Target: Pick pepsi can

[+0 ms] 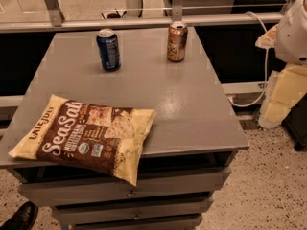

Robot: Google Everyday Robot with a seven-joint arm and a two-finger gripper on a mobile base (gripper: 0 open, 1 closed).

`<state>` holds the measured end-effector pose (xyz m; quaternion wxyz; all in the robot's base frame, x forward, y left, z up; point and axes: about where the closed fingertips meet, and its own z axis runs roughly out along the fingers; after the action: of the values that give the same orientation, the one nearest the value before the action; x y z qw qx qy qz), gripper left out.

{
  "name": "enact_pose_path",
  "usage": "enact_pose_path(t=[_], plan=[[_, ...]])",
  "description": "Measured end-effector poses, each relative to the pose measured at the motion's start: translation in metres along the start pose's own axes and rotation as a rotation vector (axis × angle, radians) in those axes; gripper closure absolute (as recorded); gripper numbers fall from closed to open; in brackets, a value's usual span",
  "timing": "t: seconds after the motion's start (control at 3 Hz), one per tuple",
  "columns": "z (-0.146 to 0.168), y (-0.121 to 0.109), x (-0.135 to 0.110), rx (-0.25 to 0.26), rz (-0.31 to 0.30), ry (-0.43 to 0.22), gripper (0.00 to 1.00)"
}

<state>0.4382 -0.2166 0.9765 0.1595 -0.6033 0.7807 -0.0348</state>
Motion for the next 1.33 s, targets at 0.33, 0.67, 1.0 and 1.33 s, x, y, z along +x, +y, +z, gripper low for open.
enact_pose_path(t=[0.33,0.67,1.0,1.33], plan=[[0.000,0.000,0.000,0.000,0.000,0.000,0.00],[0.010,-0.003,-0.015,0.001,0.009,-0.053,0.00],[0.045,-0.025,-0.070,0.006,0.038,-0.212,0.00],[0.082,-0.058,-0.137,0.003,0.091,-0.382,0.00]])
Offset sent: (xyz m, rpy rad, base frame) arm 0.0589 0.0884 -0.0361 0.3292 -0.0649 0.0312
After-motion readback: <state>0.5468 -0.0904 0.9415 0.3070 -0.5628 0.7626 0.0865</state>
